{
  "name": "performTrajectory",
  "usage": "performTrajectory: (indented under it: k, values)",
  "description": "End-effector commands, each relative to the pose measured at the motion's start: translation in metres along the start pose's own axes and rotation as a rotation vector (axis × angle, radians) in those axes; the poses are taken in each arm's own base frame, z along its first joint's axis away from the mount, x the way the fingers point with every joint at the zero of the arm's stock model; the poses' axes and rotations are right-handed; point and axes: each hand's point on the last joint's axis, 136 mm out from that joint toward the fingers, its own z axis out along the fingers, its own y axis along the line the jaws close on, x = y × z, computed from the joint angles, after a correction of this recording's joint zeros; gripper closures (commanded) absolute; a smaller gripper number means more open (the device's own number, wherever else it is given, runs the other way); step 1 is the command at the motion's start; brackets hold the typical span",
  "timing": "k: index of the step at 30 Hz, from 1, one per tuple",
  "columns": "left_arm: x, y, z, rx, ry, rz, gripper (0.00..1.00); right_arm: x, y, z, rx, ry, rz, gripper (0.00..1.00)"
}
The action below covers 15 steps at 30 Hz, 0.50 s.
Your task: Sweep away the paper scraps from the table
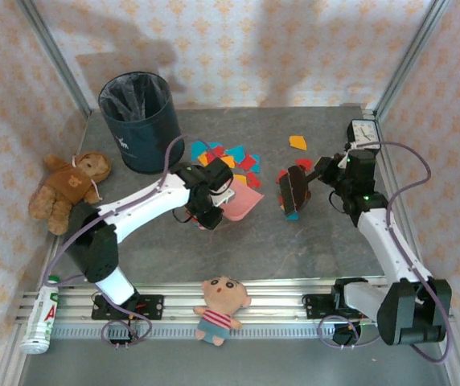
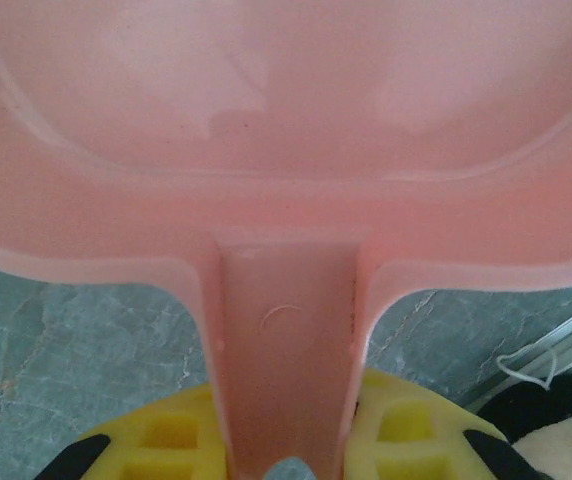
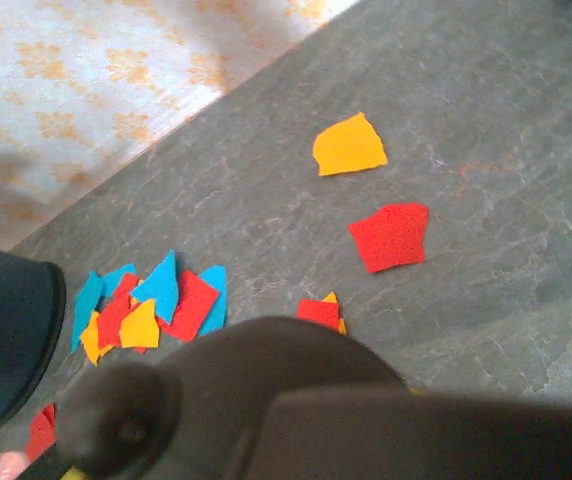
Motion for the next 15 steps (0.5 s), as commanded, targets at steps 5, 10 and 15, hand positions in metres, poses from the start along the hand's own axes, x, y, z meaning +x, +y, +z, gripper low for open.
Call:
performTrajectory:
  k: [5, 10, 15]
  values:
    - [0.000, -0.018, 0.013, -0.027, 0.117, 0.164, 1.00, -0.023, 0.001, -0.038, 0.136, -0.065, -0.208, 1.00]
    - [0.002, -0.031, 0.023, -0.036, 0.213, 0.258, 1.00, -0.020, -0.015, -0.053, 0.270, -0.064, -0.317, 1.00]
    - [0.002, -0.035, 0.033, -0.038, 0.281, 0.295, 1.00, -0.010, -0.021, -0.056, 0.316, -0.064, -0.400, 1.00]
